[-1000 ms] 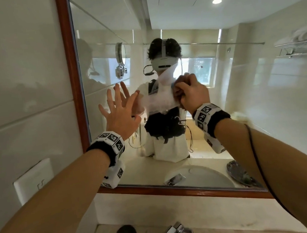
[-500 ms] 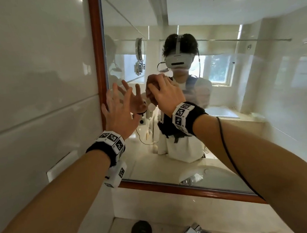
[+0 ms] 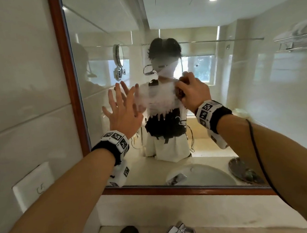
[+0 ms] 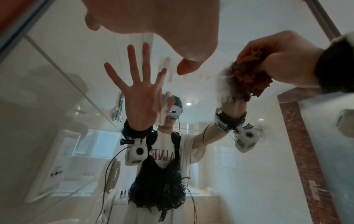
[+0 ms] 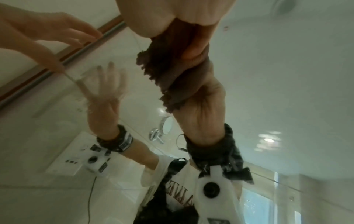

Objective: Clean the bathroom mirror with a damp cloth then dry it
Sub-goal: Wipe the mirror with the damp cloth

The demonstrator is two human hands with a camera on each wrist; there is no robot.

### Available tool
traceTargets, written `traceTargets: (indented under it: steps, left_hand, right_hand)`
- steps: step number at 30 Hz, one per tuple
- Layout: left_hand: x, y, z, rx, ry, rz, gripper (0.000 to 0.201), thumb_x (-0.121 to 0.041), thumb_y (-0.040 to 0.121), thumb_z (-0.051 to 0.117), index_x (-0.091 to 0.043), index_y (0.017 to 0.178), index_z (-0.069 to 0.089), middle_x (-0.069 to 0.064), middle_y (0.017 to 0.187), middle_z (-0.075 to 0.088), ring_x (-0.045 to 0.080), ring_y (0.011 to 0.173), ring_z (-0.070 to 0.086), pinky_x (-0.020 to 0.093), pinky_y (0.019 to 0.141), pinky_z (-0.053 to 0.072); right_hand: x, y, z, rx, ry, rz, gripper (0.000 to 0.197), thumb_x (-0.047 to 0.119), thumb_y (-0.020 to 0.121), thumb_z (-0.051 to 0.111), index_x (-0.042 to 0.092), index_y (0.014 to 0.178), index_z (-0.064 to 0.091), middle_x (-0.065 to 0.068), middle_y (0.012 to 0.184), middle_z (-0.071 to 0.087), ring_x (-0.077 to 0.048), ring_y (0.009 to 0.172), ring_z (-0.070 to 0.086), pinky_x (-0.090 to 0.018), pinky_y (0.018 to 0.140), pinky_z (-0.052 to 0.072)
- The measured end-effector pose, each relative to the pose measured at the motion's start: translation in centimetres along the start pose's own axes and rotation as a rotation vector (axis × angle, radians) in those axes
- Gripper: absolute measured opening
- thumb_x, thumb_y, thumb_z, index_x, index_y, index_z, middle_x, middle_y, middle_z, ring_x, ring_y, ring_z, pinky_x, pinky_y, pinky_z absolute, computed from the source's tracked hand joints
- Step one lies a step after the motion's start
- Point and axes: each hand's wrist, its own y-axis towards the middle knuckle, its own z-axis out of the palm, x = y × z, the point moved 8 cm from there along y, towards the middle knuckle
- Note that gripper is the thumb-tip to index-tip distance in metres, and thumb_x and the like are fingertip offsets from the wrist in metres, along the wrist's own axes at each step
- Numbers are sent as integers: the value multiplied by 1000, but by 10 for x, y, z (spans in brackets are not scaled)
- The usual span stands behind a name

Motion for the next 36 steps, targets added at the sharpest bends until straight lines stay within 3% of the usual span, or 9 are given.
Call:
traceTargets:
  steps: [4,7,14,18,21,26,32,36]
  left_hand:
    - [4,-6,-8,-40,-29,-29,76,-50,92,51,-35,155,11,7,165,-12,37,151,-5,74,110,16]
    - [22,-8,-11,-18,-3,-49,85,-52,87,55,-36,156,8,5,165,-15,37,151,-7,72,111,16]
    - [71,-21,-24,-39,-29,-69,89,-37,80,65,-35,154,15,7,165,-9,36,151,-2,65,113,23]
    - [92,-28,-26,-44,-3,-69,92,-32,79,71,-29,154,19,13,165,-2,39,150,3,57,117,24]
    - [98,-25,-22,-37,2,-41,93,-32,80,73,-29,154,18,14,165,-3,38,150,3,56,117,24]
    - [83,-17,-9,13,49,-14,93,-43,81,69,-33,154,13,11,165,-8,38,151,-1,68,111,23]
    - [21,-19,6,52,15,56,95,-44,86,66,-35,157,4,12,164,-15,38,150,-10,71,111,12]
    - [-27,-20,7,53,-14,77,95,-39,88,64,-37,156,-2,11,164,-18,38,150,-12,69,113,9]
  right_hand:
    - [-24,-2,-22,-37,55,103,49,11,79,67,22,126,59,-18,128,48,-39,100,57,-47,83,53]
    - [-10,8,-19,-40,88,125,43,8,80,62,20,122,62,-17,127,48,-39,97,57,-44,82,53]
    - [107,44,22,83,66,-29,32,18,81,67,13,112,64,-18,125,45,-40,95,57,-45,85,51]
    - [174,33,58,135,133,-130,33,15,83,67,13,116,63,-16,121,46,-38,94,58,-45,80,55]
    - [188,11,85,183,120,-174,32,19,83,68,13,114,62,-14,122,47,-35,96,59,-46,80,55]
    - [151,-12,88,213,49,-129,39,21,79,72,14,114,56,-18,124,45,-35,90,58,-44,75,56]
    - [50,-17,39,122,42,37,19,22,81,67,14,97,62,-13,127,46,-35,95,56,-43,80,53]
    - [-46,-29,-13,25,6,238,35,18,86,60,17,120,61,-11,130,44,-36,96,58,-39,84,50]
